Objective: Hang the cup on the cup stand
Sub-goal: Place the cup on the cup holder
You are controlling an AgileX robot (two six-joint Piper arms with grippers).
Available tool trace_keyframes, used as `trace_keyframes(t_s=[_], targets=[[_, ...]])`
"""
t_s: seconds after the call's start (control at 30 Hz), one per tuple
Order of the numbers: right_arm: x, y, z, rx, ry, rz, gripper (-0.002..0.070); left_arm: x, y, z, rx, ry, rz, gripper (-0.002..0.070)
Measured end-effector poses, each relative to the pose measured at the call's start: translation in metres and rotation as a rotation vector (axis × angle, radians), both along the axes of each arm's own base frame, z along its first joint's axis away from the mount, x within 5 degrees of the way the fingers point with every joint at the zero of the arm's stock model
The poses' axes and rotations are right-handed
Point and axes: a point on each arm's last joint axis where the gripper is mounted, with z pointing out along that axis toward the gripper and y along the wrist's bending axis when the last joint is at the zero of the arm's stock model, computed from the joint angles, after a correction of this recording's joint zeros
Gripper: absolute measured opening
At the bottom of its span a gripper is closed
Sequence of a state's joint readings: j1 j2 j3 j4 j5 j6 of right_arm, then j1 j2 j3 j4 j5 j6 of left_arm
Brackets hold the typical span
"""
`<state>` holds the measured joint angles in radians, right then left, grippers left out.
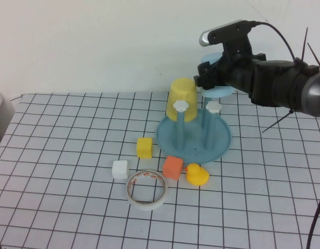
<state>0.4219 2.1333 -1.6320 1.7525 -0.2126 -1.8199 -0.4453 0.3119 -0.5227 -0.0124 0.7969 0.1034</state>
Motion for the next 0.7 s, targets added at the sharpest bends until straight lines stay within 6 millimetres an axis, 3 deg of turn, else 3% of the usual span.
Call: trace_keyframes(t_s=[0.3,0.7], targets=[[-0.003,0.001,0.001,-0.027,0.001,-0.102,0.0589,0.0,0.0,0.0,0.001,0.002,0.0,0.0],[-0.003,0.005,0.018,-0.177,-0.059,-0.152,0.0605,0.0,0.0,0.001,-0.017,-0.003,0.009,0.0]])
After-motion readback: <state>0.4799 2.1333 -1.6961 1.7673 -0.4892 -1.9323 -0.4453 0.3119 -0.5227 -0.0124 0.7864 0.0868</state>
